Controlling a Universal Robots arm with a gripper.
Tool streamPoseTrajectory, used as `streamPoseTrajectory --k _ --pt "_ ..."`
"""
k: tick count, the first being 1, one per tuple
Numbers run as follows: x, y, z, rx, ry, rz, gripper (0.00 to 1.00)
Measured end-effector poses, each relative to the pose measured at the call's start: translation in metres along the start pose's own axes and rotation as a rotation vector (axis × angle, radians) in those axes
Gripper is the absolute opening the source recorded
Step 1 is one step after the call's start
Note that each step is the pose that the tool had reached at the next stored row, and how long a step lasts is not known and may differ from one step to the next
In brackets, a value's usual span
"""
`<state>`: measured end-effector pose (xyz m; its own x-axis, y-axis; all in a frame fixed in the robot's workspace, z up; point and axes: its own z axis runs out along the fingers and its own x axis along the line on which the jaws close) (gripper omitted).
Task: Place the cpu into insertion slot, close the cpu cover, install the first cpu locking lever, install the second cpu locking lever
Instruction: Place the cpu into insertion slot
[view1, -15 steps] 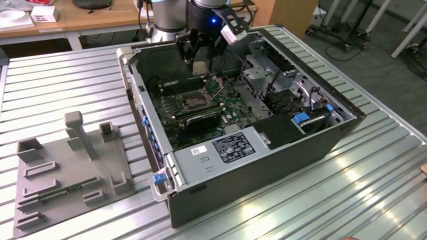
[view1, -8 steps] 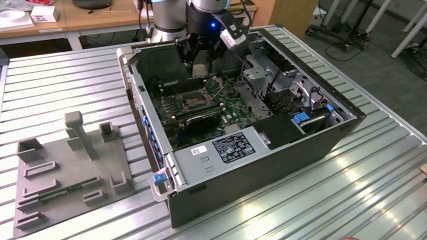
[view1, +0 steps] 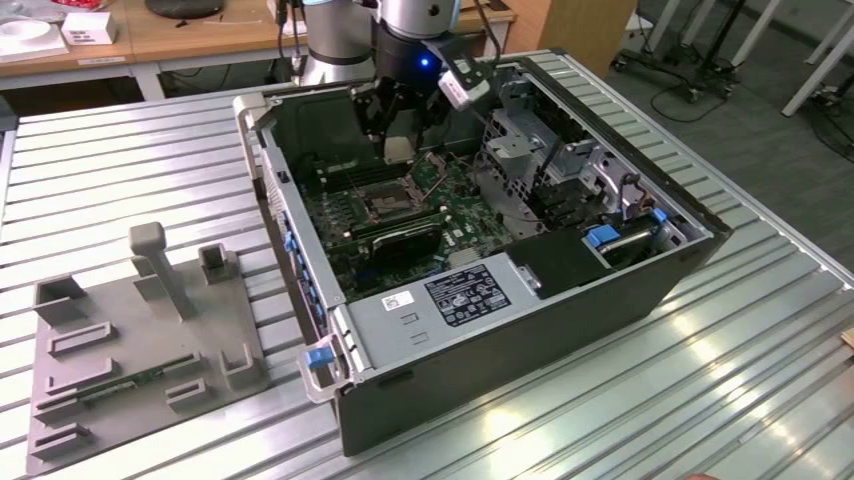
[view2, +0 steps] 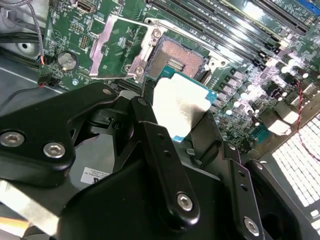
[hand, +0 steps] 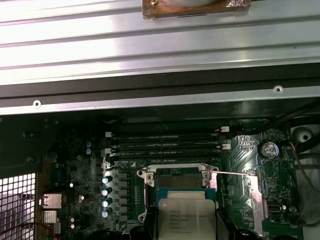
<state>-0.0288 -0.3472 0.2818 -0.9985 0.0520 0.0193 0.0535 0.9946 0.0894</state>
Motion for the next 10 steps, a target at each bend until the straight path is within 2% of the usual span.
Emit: streamPoseTrajectory --k 6,10 --pt "0.0000 -0.0001 0.0011 -0.0002 -0.0001 0.000 0.54" --pt "-0.0001 -0.0006 0.0058 0.0001 0.0000 0.000 0.54"
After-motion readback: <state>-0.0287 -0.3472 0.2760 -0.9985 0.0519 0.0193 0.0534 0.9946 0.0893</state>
